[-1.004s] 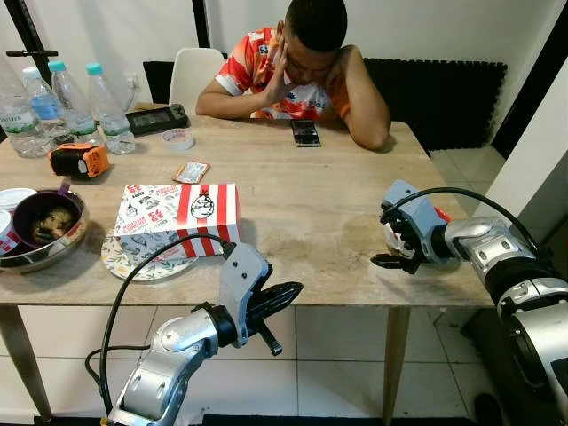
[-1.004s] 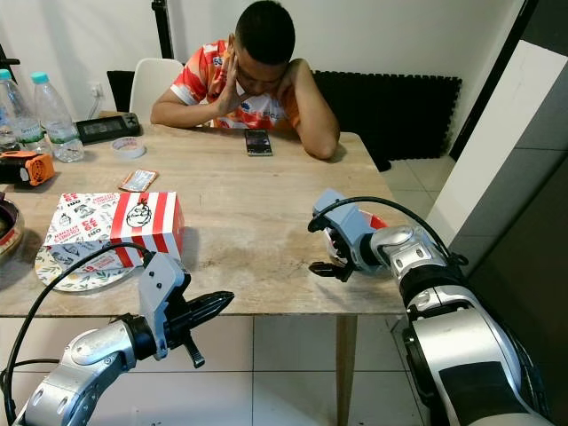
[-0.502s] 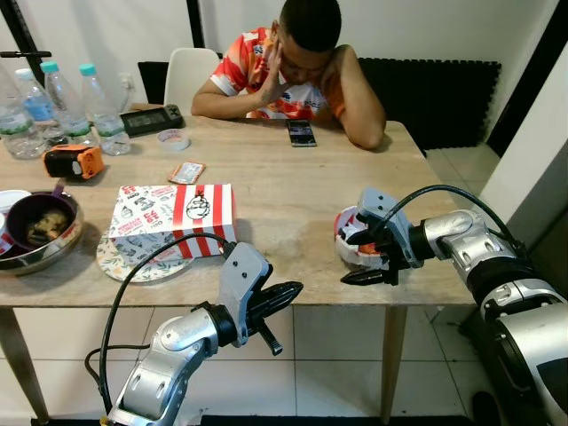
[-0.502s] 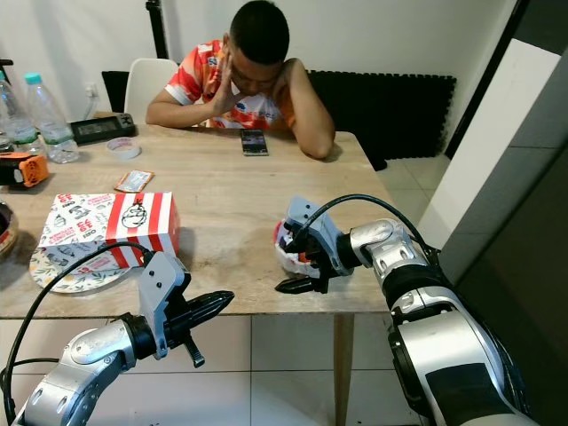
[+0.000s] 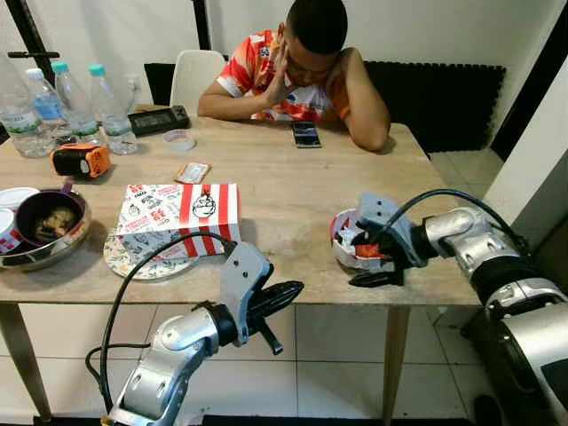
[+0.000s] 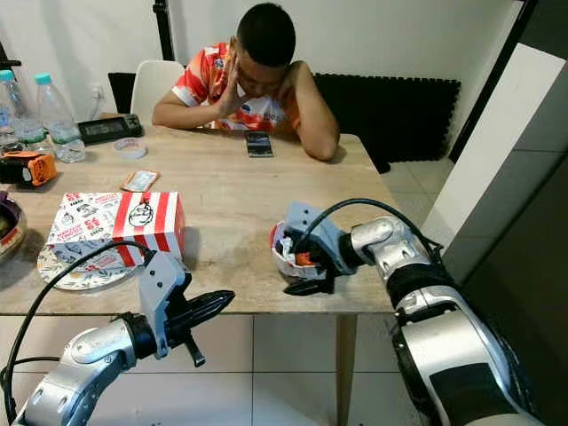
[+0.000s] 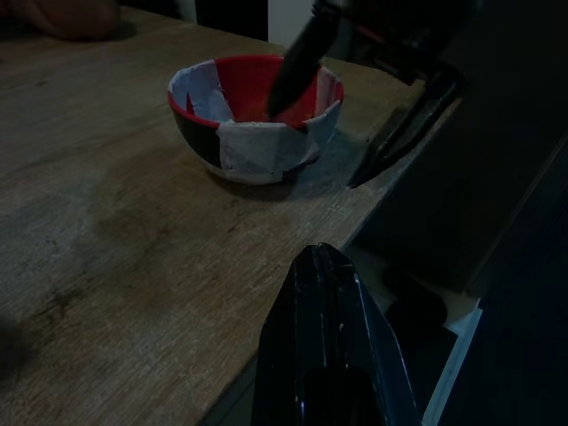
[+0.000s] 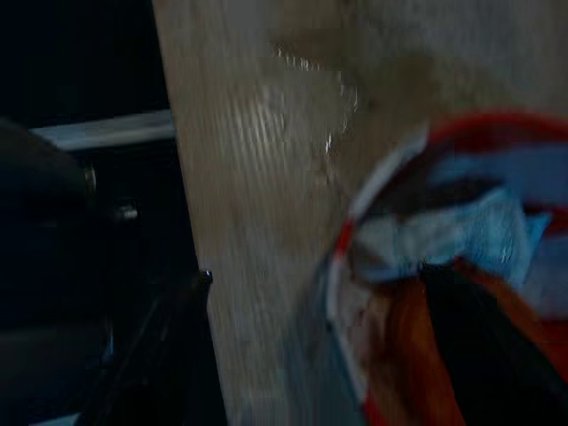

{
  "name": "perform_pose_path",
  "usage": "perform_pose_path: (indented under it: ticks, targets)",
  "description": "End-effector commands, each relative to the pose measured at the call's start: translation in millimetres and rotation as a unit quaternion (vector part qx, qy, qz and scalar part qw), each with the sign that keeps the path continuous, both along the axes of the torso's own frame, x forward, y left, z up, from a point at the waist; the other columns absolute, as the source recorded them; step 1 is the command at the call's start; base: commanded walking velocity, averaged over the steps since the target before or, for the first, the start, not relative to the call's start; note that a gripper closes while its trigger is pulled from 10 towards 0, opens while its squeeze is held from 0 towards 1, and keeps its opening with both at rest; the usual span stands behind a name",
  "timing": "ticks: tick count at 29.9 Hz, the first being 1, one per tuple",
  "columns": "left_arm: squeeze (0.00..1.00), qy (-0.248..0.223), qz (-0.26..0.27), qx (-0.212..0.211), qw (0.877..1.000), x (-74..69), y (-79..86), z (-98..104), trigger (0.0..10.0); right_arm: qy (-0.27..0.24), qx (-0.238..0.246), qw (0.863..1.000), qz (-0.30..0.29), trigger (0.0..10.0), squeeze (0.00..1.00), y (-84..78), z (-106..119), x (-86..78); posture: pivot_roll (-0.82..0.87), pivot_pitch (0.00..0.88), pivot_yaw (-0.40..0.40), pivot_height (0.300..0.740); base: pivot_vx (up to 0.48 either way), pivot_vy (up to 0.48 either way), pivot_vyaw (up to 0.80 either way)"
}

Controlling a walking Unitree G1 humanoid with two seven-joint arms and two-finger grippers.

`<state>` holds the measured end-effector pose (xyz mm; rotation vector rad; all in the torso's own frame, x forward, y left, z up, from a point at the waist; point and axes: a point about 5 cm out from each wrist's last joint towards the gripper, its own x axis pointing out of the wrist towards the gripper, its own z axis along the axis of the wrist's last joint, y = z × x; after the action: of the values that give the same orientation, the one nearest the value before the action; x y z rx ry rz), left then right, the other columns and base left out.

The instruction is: Restocking fridge

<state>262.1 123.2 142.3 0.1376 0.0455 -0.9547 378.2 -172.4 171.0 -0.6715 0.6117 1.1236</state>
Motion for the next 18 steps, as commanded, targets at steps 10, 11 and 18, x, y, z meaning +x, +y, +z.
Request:
perform_pose_path:
  ticks: [10, 11, 18]
  targets:
    - [0.0, 0.004, -0.016, 0.01, 1.0, -0.4, -2.8, -1.9, 10.0, 0.018, -0.095, 0.995, 0.021, 10.0, 0.0, -13.9, -6.5, -4.1, 0.07, 0.021, -0.066, 0.74, 0.0, 0.0, 0.0]
    - [0.0, 0.004, -0.016, 0.011, 1.0, -0.4, -2.8, -2.1, 10.0, 0.019, -0.102, 0.994, 0.024, 10.0, 0.0, -13.3, -7.7, -4.4, 0.07, 0.021, -0.066, 0.74, 0.0, 0.0, 0.0]
    - [0.0, 0.003, -0.016, 0.012, 1.0, 0.0, -2.6, -1.8, 10.0, 0.016, -0.126, 0.991, 0.042, 6.4, 0.0, -4.0, -11.6, -3.8, 0.08, 0.012, -0.069, 0.74, 0.0, 0.0, 0.0]
